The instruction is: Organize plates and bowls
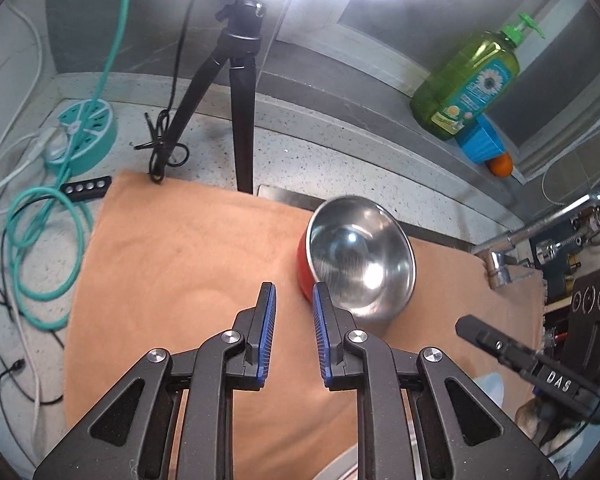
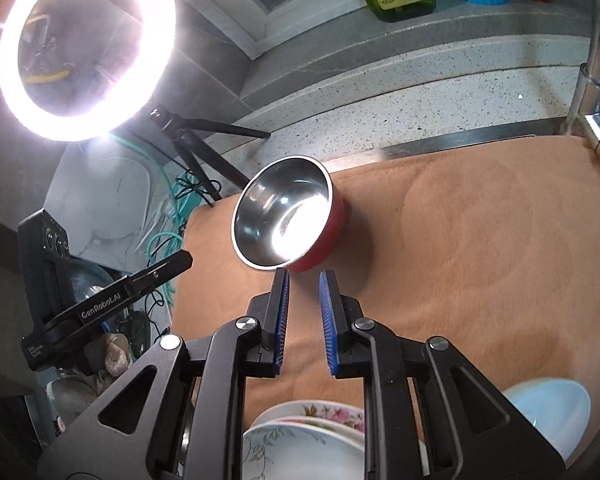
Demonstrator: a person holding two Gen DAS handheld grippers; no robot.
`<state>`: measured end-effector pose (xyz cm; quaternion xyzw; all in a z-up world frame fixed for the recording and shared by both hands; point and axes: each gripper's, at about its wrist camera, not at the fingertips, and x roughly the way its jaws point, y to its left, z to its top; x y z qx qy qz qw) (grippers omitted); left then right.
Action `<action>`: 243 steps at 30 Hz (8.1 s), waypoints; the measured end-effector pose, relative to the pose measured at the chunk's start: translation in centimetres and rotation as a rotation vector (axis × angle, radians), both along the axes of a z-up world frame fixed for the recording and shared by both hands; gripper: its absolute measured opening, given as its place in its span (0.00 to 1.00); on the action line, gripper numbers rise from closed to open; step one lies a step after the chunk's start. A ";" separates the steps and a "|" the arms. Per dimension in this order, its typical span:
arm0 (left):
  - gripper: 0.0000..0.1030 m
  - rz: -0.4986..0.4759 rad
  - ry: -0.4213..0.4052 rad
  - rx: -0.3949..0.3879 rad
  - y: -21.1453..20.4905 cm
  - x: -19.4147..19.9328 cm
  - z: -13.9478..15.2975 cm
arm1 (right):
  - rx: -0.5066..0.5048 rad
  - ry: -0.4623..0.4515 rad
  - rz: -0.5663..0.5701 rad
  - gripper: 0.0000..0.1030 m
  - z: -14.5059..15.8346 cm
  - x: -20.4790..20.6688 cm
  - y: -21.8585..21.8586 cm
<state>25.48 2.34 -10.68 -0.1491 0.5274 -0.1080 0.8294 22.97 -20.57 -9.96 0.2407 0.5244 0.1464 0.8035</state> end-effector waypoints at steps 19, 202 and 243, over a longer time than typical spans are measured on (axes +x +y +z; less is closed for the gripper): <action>0.16 -0.025 0.063 0.038 -1.7 4.6 -2.8 | 0.032 0.082 -0.018 0.15 -4.1 5.4 0.5; 0.13 -0.225 0.021 -0.108 -14.8 -14.0 -0.1 | -0.201 0.061 0.051 0.33 1.6 -12.8 -13.2; 0.12 -0.286 0.079 -0.062 -19.6 -12.8 -2.0 | -0.055 0.133 -0.016 0.10 -2.4 -13.2 -17.4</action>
